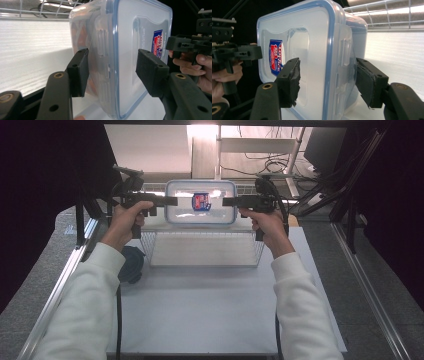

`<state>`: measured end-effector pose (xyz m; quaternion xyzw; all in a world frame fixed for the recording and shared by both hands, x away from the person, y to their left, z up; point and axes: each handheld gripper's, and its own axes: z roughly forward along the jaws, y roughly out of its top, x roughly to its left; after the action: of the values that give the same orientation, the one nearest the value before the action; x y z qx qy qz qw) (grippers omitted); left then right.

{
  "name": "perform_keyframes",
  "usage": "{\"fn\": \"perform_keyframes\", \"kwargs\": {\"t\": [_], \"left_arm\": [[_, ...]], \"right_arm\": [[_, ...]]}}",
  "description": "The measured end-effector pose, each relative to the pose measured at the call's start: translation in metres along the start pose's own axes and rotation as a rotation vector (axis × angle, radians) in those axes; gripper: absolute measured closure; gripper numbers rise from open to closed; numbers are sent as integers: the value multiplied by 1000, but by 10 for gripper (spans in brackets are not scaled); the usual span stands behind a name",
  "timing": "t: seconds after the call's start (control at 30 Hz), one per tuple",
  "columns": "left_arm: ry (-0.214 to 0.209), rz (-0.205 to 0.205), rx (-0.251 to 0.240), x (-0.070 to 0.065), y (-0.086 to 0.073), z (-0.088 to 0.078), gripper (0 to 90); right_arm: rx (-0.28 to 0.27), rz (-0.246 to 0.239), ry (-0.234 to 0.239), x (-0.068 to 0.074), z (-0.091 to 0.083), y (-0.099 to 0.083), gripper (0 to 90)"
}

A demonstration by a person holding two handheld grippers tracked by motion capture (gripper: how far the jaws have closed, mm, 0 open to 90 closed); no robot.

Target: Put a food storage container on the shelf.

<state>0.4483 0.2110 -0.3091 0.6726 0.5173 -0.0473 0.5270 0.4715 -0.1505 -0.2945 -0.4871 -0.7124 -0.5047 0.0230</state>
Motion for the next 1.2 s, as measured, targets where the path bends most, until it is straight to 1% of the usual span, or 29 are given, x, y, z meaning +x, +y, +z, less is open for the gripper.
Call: {"fn": "perform_keyframes", "kwargs": {"t": [0.07, 0.1, 0.17, 0.2, 0.27, 0.33, 0.43, 0.5, 0.6, 0.77, 0.8, 0.87, 0.9, 1.0, 1.03, 1.07, 1.13, 1.17, 1.2], "left_arm": [[-13, -26, -7, 5, 1, 2, 448], [-18, -33, -7, 7, 2, 3, 447], [-27, -50, -4, 11, 4, 5, 446], [-30, -64, -10, 12, 4, 6, 445], [-29, -81, -19, 15, 5, 8, 441], [-36, -97, -22, 17, 5, 9, 435], [-37, -126, -25, 20, 6, 11, 431], [-35, -139, -27, 21, 7, 13, 425], [-30, -143, -24, 23, 7, 15, 405], [-27, -163, -35, 26, 7, 19, 388], [-22, -164, -38, 26, 7, 20, 385], [1, -159, -45, 25, 7, 21, 379], [3, -155, -48, 25, 7, 21, 379], [10, -143, -55, 24, 6, 21, 376], [17, -135, -56, 23, 6, 21, 369], [35, -125, -59, 21, 6, 21, 339], [75, -85, -78, 17, 5, 19, 279], [87, -69, -88, 14, 4, 18, 254], [108, -44, -103, 11, 4, 16, 231]], "right_arm": [[13, 18, -3, -2, 3, 4, 375], [18, 29, -5, -3, 5, 6, 373], [26, 65, -6, -6, 8, 9, 366], [27, 66, -10, -6, 10, 11, 360], [35, 84, -23, -7, 13, 13, 347], [36, 119, -26, -8, 16, 15, 346], [41, 152, -34, -10, 18, 17, 345], [34, 171, -36, -12, 20, 18, 343], [24, 195, -42, -14, 23, 18, 341], [9, 235, -46, -17, 27, 18, 335], [6, 247, -49, -17, 27, 18, 332], [9, 237, -59, -18, 30, 17, 297], [21, 245, -65, -17, 32, 17, 276], [6, 224, -80, -15, 34, 16, 257], [3, 219, -84, -14, 34, 16, 246], [3, 209, -89, -13, 35, 16, 231], [6, 185, -101, -9, 35, 15, 185], [-1, 158, -117, -6, 35, 14, 157], [-17, 139, -132, -3, 34, 14, 121]]}}
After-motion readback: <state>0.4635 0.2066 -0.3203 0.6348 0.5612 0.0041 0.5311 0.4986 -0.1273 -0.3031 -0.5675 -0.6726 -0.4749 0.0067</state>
